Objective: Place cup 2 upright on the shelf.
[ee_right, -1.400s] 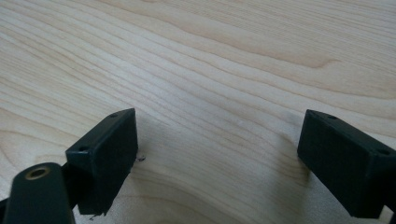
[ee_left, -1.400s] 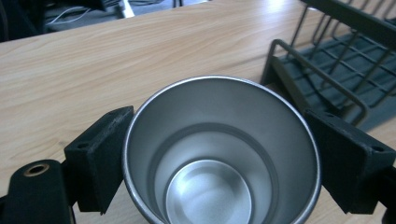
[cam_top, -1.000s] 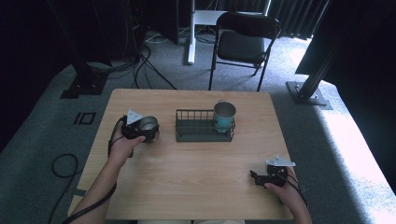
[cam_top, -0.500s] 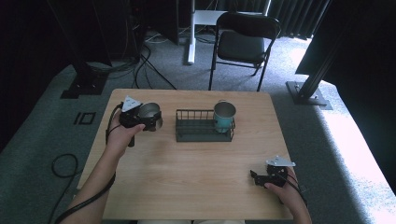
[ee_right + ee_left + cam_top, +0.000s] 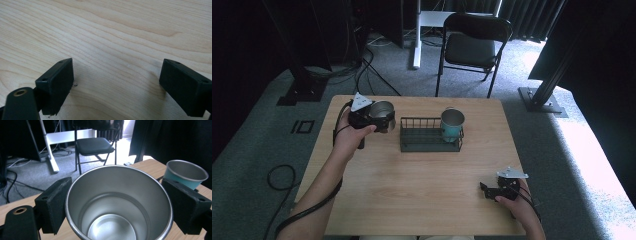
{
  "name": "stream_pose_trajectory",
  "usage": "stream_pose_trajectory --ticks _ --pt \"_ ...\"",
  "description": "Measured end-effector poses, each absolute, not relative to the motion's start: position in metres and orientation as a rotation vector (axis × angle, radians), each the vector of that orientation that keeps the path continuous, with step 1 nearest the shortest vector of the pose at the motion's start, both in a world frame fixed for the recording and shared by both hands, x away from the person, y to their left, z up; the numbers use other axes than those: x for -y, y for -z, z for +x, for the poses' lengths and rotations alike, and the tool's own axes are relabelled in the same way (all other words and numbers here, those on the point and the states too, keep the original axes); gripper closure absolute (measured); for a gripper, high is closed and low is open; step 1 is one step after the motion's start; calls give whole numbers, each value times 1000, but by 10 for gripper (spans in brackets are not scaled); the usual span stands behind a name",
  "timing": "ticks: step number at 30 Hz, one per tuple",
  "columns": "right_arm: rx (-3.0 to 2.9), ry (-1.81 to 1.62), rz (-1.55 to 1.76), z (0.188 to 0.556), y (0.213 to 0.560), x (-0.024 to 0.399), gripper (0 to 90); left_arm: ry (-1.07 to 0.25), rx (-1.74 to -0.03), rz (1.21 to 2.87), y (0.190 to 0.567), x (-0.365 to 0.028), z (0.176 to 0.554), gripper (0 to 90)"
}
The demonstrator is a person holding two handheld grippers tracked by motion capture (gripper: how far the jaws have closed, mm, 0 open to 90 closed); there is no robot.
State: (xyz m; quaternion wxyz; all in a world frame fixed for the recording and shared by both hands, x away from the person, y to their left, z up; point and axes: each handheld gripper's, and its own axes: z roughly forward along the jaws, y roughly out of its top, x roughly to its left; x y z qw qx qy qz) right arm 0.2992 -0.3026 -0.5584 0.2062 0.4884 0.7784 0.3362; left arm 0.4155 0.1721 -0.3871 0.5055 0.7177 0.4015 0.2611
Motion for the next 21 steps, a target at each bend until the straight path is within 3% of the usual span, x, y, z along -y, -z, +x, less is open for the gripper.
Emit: stream_pose_trajectory --ticks 21 --pt "-2167 -938 1361 299 558 303 119 -584 -864 1779 388 -106 433 139"
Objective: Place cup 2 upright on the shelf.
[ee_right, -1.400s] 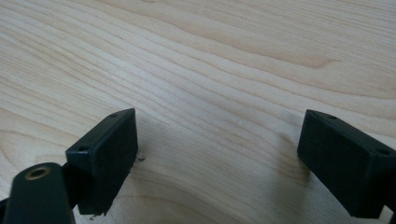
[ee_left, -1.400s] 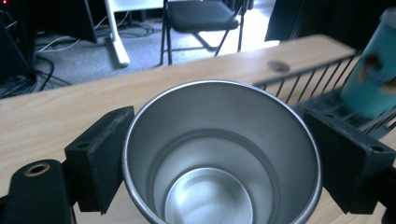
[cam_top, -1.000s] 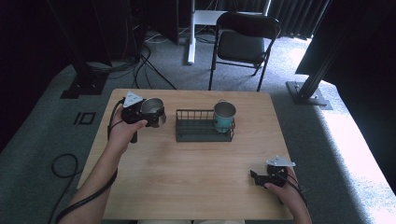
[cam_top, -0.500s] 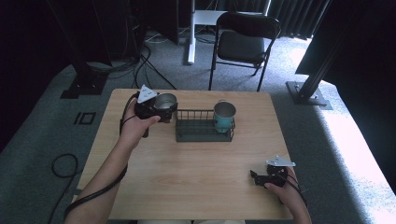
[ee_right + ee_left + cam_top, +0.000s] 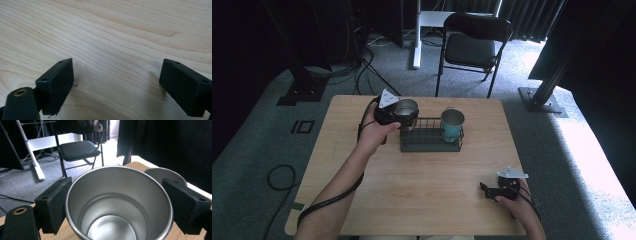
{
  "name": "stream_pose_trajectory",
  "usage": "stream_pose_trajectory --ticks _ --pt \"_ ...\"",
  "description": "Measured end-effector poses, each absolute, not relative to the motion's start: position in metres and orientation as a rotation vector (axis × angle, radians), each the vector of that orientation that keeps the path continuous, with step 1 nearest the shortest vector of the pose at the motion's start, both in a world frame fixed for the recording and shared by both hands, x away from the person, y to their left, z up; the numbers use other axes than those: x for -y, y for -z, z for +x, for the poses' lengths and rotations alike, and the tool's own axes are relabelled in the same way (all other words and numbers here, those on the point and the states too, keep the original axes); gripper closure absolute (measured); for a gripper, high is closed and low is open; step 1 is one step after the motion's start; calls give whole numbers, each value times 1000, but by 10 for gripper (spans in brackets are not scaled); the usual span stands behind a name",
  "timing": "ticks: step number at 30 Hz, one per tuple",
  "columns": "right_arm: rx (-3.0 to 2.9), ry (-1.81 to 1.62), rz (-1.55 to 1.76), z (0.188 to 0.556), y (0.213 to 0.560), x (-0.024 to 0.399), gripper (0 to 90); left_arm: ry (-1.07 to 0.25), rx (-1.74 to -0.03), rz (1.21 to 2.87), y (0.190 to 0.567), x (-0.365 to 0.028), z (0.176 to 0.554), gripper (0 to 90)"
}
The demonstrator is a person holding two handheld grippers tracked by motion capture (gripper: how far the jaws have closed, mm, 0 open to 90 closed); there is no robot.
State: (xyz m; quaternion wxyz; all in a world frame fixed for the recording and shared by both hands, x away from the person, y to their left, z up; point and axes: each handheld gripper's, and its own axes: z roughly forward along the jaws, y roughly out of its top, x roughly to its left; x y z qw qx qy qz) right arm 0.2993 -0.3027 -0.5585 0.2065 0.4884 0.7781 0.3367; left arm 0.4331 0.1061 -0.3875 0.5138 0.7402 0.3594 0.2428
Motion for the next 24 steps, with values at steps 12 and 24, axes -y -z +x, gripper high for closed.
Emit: stream_pose_trajectory --ticks 12,24 --pt "-2167 -938 1361 299 558 303 120 -523 -873 1802 413 -77 451 139" --pt "-2167 -938 1361 299 558 303 120 -512 -920 1830 441 -75 460 139"
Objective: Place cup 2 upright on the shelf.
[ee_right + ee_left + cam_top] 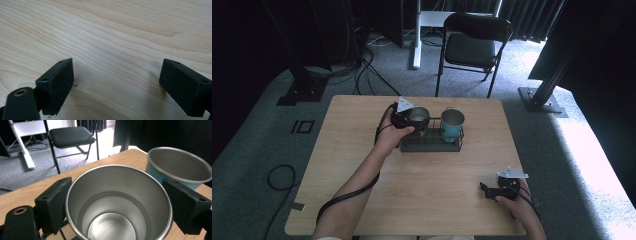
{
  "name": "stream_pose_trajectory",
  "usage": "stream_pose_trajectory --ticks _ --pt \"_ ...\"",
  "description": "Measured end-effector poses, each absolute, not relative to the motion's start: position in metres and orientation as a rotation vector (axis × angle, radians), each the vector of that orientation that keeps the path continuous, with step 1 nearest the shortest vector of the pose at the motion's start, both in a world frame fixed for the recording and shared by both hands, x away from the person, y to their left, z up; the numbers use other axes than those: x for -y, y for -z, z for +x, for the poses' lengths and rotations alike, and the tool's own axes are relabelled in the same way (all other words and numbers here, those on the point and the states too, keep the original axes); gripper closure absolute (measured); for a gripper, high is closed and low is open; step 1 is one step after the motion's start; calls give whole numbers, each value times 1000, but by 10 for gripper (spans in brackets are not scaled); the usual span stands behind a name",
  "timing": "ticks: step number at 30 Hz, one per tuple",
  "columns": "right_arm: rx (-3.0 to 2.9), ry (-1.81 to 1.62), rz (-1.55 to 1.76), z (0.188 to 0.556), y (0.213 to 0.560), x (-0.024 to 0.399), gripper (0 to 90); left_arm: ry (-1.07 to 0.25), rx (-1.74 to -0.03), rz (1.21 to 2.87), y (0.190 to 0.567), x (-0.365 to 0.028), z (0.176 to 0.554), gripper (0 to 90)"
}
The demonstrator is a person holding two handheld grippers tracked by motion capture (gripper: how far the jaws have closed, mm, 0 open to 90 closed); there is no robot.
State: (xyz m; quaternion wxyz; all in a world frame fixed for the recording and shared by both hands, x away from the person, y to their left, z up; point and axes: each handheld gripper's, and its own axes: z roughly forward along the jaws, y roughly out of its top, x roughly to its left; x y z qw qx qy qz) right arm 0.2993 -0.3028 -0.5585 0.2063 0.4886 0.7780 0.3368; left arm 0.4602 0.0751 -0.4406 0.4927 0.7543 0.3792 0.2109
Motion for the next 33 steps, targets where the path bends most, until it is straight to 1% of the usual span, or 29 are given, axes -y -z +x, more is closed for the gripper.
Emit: stream_pose_trajectory --ticks 7,18,21,23,24,25,33 --pt "-2167 -939 1361 299 558 303 120 -512 -941 1843 453 -78 463 139" --pt "-2167 -938 1361 299 558 303 120 -513 -910 1894 471 -75 460 135" --pt "-2167 -938 1362 299 558 303 120 -535 -897 1912 470 -75 459 92" --pt "-2167 -938 1361 299 558 303 120 -513 -919 1900 469 -75 459 81" --pt "-2167 -937 1361 299 558 303 120 -530 -914 1908 468 -76 459 40" --pt "-2167 -937 1361 299 558 303 120 -521 -897 1913 467 -77 458 32" --pt "-2167 -937 1361 299 558 303 120 -473 -916 1873 458 -88 449 26"
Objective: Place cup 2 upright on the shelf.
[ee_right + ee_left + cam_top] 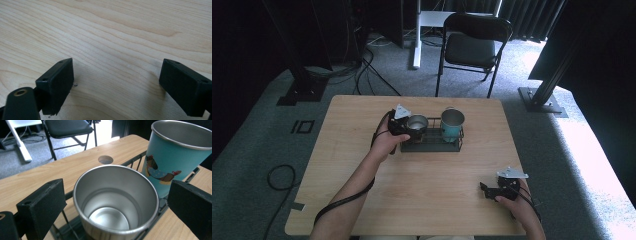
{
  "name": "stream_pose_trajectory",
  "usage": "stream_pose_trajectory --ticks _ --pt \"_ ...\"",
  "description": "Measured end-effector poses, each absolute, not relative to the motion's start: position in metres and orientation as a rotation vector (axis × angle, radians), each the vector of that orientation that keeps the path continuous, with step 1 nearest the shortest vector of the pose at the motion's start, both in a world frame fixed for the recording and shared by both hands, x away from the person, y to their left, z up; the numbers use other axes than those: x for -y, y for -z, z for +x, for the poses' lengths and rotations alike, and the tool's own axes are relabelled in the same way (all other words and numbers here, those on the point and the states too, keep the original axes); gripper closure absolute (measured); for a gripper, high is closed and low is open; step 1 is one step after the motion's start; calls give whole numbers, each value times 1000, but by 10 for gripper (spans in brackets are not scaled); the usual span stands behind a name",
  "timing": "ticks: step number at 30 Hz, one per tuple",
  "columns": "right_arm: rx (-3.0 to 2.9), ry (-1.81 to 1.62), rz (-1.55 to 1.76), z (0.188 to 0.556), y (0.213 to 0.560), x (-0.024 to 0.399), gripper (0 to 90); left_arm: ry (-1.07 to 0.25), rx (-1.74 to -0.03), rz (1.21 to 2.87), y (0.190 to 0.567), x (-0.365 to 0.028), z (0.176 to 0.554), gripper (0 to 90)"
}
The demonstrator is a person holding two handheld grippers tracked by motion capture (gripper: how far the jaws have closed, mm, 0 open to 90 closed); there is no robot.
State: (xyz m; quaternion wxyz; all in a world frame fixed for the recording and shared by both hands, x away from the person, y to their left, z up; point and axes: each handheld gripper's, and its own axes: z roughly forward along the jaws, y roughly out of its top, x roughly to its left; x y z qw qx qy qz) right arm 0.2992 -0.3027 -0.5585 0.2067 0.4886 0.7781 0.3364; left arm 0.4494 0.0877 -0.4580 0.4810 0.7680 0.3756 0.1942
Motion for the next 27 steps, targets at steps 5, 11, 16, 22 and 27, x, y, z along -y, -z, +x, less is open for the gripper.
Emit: stream_pose_trajectory --ticks 5,11,16,22,27 --pt "-2167 -937 1361 299 558 303 120 -477 -921 1857 453 -94 444 26" --pt "-2167 -937 1361 299 558 303 120 -494 -952 1846 451 -105 438 26" --pt "-2167 -937 1361 299 558 303 120 -499 -964 1830 447 -115 434 26" --pt "-2167 -937 1361 299 558 303 120 -506 -970 1818 444 -123 430 26" --pt "-2167 -937 1361 299 559 303 120 -505 -987 1812 445 -132 426 26"
